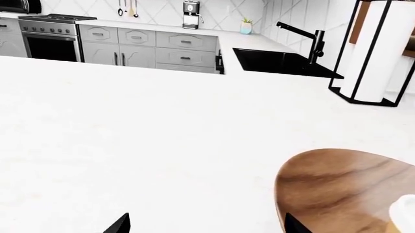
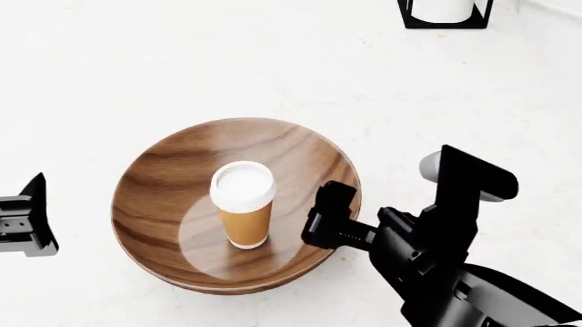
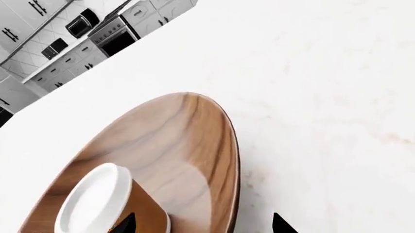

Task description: Place the cup inside the bowl on the dining table and move the bowl to any counter.

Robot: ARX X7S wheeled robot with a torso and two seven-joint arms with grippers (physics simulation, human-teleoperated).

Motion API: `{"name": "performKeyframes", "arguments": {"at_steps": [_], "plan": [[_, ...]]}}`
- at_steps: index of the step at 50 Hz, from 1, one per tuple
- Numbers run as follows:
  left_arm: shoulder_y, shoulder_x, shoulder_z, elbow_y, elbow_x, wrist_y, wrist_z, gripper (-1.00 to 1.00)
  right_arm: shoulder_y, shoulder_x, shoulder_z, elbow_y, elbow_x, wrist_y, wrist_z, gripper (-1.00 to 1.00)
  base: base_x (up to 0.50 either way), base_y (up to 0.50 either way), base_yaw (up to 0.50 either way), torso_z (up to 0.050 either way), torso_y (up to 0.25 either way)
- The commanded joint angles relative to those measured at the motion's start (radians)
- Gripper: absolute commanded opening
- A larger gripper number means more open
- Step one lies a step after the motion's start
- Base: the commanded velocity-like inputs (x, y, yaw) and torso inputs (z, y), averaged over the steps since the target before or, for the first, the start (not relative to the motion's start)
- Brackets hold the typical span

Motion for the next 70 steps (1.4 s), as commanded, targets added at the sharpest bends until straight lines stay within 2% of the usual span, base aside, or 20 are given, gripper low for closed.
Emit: {"name": "performKeyframes", "arguments": {"at_steps": [1,11,26,29,32,37,58,59,70], "plan": [[0.001,-0.015,-0.010,-0.017,-0.003,0.017,0.012,1.00,0.023,0.007,-0.026,0.060,-0.010,0.024,0.004,1.00,0.00,0.00,0.00,0.000,0.000],[0.006,-0.027,-0.007,-0.038,-0.005,0.036,0.025,1.00,0.143,0.045,-0.045,0.121,0.061,0.201,0.095,1.00,0.00,0.00,0.00,0.000,0.000],[0.004,-0.013,0.008,-0.037,-0.005,0.039,0.006,1.00,0.213,0.010,-0.084,0.287,0.028,0.133,-0.003,1.00,0.00,0.00,0.00,0.000,0.000],[0.008,-0.012,0.007,-0.038,-0.007,0.041,0.006,1.00,0.195,0.009,-0.093,0.289,0.023,0.127,-0.007,1.00,0.00,0.00,0.00,0.000,0.000],[0.015,-0.044,-0.023,-0.057,-0.018,0.052,0.039,1.00,0.163,0.008,-0.099,0.287,0.017,0.112,-0.019,1.00,0.00,0.00,0.00,0.000,0.000],[0.015,-0.022,-0.005,-0.042,-0.013,0.047,0.012,1.00,0.150,0.003,-0.112,0.299,0.013,0.105,-0.028,1.00,0.00,0.00,0.00,0.000,0.000],[0.020,-0.015,0.003,-0.054,-0.015,0.063,0.002,1.00,0.158,-0.013,-0.121,0.332,0.014,0.058,-0.063,1.00,0.00,0.00,0.00,0.000,0.000],[0.027,-0.017,0.013,-0.054,-0.008,0.071,0.001,1.00,0.156,-0.019,-0.104,0.334,0.005,0.025,-0.049,-1.00,0.00,0.00,0.00,0.000,0.000],[0.034,-0.014,0.013,-0.059,-0.011,0.079,-0.001,1.00,0.159,-0.031,-0.073,0.362,0.039,0.021,-0.038,-1.00,0.00,0.00,0.00,0.000,0.000]]}}
